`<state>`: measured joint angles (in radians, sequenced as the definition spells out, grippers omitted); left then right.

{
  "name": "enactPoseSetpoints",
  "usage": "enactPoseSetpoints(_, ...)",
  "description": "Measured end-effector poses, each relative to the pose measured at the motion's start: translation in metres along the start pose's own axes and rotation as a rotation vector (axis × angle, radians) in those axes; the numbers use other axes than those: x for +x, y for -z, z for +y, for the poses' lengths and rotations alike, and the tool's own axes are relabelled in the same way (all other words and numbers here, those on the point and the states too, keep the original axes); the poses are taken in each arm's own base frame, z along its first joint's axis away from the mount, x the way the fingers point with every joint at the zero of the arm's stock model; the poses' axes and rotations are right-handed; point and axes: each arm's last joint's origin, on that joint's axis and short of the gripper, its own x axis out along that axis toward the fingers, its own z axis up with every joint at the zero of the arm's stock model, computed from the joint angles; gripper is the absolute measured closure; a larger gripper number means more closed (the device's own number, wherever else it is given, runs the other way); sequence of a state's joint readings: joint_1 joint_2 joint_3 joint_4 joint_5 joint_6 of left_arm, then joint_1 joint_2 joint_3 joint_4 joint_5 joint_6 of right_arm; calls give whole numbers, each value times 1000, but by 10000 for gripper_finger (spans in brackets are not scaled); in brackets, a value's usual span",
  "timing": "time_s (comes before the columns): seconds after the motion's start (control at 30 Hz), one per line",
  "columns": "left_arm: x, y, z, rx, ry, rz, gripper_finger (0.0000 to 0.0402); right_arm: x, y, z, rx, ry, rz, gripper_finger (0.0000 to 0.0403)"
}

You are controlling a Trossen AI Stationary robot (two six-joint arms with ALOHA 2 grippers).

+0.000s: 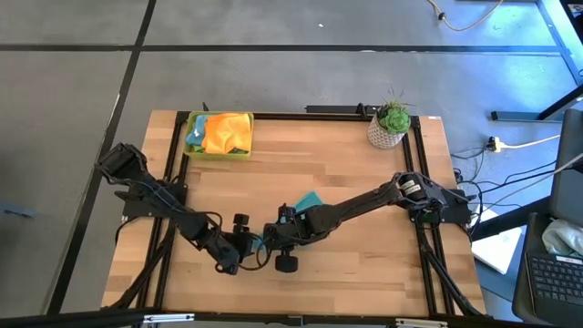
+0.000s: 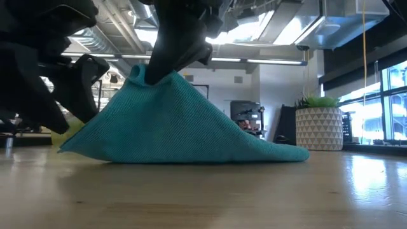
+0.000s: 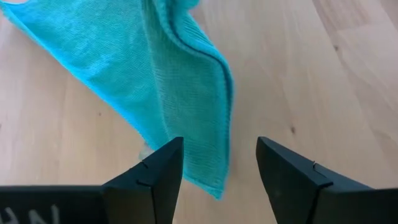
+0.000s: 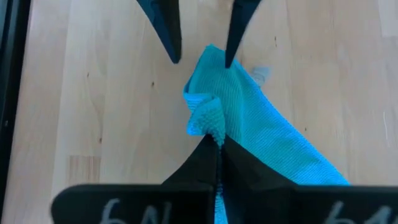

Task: Fold microfiber towels
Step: Fold the blue towel

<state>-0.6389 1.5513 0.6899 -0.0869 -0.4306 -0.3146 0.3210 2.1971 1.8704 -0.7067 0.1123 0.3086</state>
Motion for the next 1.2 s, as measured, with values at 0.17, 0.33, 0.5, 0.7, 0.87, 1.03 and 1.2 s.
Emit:
enactPoseSetpoints(0.17,4,5,-3,-22,-36,12,206,0,0,0,-1,1,0,394)
enactPoseSetpoints(0.33,18,12,-5,-42,-65,41,206,0,0,-1,0,3,3,398)
enactPoseSetpoints(0.5,21,13,-4,-89,-121,22,210,0,0,-1,4,3,2,393)
enactPoseSetpoints(0.7,21,11,-3,-120,-145,-3,211,0,0,-1,4,3,2,398)
enactPoseSetpoints(0.87,21,11,-3,-125,-147,-10,229,0,0,-1,4,4,2,393)
enactPoseSetpoints(1.03,21,10,-4,-132,-128,-7,279,0,0,-2,4,4,2,397)
enactPoseSetpoints(1.2,21,10,-6,-136,-77,11,323,0,-1,-5,9,9,7,394)
